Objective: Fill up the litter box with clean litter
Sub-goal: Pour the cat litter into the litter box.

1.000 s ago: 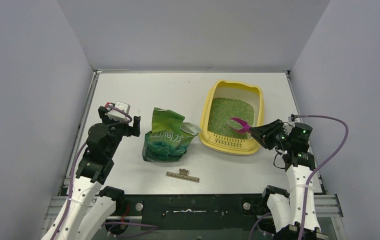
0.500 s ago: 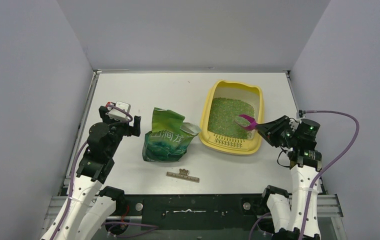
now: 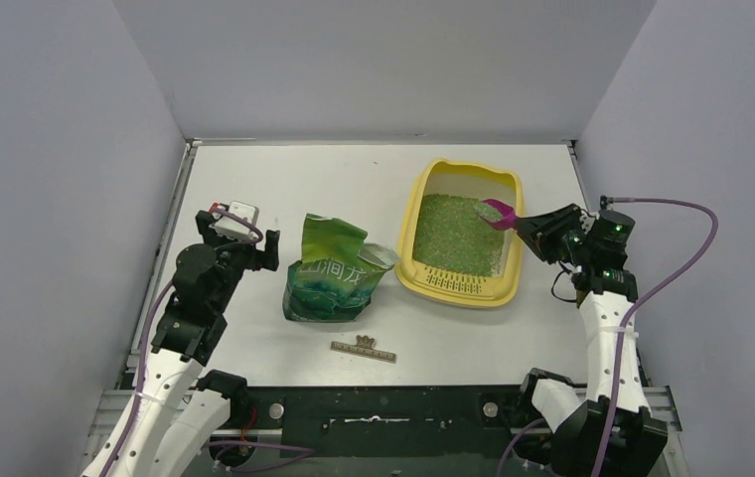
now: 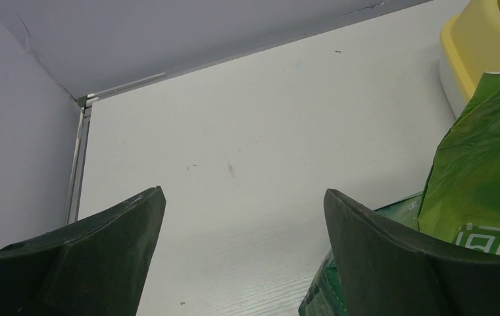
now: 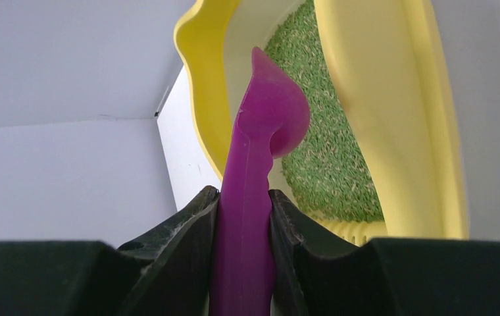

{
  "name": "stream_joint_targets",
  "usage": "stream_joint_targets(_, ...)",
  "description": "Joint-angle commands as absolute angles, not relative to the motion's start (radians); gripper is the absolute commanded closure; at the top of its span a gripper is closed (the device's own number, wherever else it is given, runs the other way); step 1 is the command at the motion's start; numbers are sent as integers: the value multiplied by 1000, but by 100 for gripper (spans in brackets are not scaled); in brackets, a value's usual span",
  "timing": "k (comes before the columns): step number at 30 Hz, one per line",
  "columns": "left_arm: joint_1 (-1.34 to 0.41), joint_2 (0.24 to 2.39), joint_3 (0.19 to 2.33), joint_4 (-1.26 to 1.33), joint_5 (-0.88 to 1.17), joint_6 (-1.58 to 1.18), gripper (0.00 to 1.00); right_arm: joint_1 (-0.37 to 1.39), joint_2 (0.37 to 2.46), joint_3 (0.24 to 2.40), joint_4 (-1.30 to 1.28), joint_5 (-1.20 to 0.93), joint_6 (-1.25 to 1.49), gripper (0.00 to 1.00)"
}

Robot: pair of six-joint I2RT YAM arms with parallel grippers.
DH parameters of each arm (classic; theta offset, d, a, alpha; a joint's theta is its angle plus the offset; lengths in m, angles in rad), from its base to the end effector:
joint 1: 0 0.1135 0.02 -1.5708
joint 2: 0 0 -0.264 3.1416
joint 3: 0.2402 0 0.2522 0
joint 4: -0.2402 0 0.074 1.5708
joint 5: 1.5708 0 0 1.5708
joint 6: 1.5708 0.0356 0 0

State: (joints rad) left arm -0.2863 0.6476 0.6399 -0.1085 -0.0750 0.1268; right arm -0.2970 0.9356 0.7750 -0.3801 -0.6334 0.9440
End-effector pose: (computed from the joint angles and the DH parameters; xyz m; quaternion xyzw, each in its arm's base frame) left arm 0.1577 -0.0437 0.3182 0.1287 0.7357 -0.0250 0.6645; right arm 0.2001 -0.0392 0.2932 0.3560 0.7620 0.4058 0.3576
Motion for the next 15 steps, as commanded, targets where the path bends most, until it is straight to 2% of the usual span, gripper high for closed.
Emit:
stream_joint_targets(1, -281, 631, 667, -49, -85, 129, 11, -259, 1017, 871, -191, -645, 985, 100)
stream_joint_targets(7, -280, 632, 669, -54, -89, 131, 10, -174, 1052, 887, -212, -651, 961, 100)
stream_joint_targets(15, -280, 644, 670, -50, -82, 132, 10, -176, 876, 796, -371, -629, 925, 100)
